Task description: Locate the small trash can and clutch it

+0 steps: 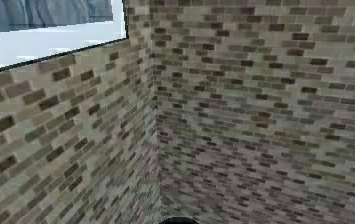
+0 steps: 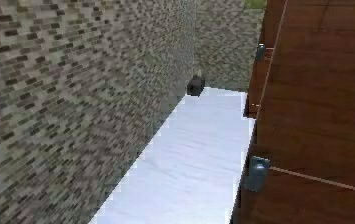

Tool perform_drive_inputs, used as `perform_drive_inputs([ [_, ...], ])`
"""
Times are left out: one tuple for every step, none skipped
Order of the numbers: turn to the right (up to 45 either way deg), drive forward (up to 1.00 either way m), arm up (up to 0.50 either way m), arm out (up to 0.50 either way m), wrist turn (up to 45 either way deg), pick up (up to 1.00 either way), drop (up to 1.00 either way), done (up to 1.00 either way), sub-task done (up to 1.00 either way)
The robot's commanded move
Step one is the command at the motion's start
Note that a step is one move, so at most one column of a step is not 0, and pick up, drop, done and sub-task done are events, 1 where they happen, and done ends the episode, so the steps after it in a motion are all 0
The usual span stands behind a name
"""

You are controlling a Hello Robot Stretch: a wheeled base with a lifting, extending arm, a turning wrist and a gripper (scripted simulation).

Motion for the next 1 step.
perform_drive_inputs([
  [-45.0, 0.00, 0.00, 0.00, 0.0, 0.00, 0.00, 0.00, 0.00],
])
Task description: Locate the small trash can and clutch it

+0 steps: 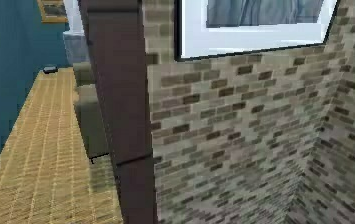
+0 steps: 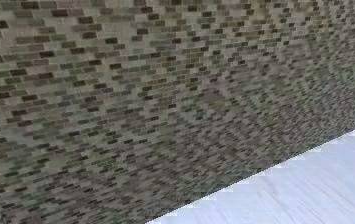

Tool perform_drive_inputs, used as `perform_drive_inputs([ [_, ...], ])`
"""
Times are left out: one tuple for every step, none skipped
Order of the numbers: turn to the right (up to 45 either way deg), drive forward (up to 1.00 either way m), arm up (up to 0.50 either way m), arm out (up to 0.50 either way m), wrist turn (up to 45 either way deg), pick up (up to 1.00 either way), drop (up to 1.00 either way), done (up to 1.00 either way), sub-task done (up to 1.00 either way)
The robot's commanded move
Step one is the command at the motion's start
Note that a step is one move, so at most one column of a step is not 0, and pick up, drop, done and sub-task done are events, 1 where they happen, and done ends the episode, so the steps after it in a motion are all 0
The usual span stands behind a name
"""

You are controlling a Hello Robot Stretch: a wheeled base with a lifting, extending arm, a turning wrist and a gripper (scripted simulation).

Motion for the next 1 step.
perform_drive_inputs([
  [-39.0, 0.00, 0.00, 0.00, 0.0, 0.00, 0.00, 0.00, 0.00],
])
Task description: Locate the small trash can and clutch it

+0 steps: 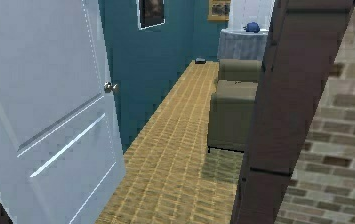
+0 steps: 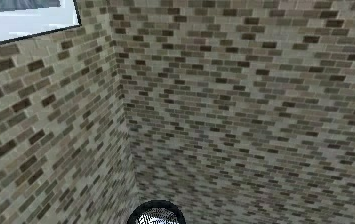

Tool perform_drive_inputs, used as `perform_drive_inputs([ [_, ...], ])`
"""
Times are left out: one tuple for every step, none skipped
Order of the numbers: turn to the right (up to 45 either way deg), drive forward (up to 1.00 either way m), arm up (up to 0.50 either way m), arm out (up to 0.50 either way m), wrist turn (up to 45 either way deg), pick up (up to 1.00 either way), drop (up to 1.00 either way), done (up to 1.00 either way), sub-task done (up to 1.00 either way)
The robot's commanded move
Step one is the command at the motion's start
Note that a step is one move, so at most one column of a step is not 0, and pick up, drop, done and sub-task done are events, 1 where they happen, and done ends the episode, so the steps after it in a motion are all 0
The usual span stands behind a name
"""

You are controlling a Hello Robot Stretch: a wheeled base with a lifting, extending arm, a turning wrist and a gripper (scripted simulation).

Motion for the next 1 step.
perform_drive_inputs([
  [0.0, 0.00, 0.00, 0.18, 0.0, 0.00, 0.00, 0.00, 0.00],
])
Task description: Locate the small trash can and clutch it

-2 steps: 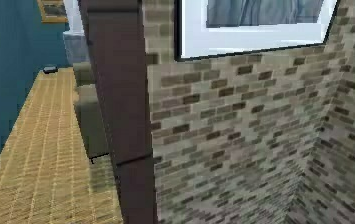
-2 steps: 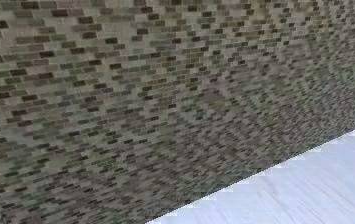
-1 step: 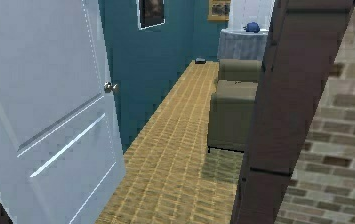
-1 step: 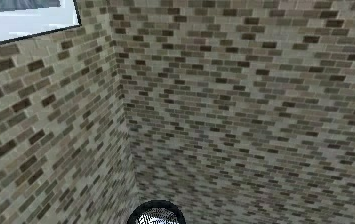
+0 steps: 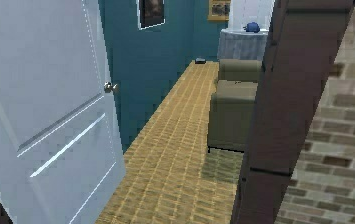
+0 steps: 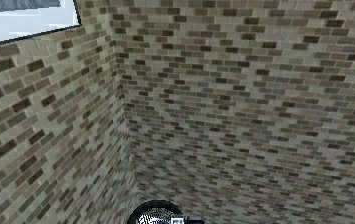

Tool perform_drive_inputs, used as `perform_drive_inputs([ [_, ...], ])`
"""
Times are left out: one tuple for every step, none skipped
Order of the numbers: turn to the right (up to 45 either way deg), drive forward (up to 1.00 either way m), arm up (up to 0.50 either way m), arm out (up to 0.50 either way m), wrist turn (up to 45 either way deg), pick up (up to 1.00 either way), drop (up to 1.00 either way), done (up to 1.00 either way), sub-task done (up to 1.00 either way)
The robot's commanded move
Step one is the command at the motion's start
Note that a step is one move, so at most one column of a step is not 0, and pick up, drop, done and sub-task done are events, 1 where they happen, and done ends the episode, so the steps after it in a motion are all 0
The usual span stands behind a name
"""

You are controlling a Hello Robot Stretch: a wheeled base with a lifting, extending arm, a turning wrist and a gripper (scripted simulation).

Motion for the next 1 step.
perform_drive_inputs([
  [0.0, 0.00, 0.00, 0.00, 45.0, 0.00, 0.00, 0.00, 0.00],
])
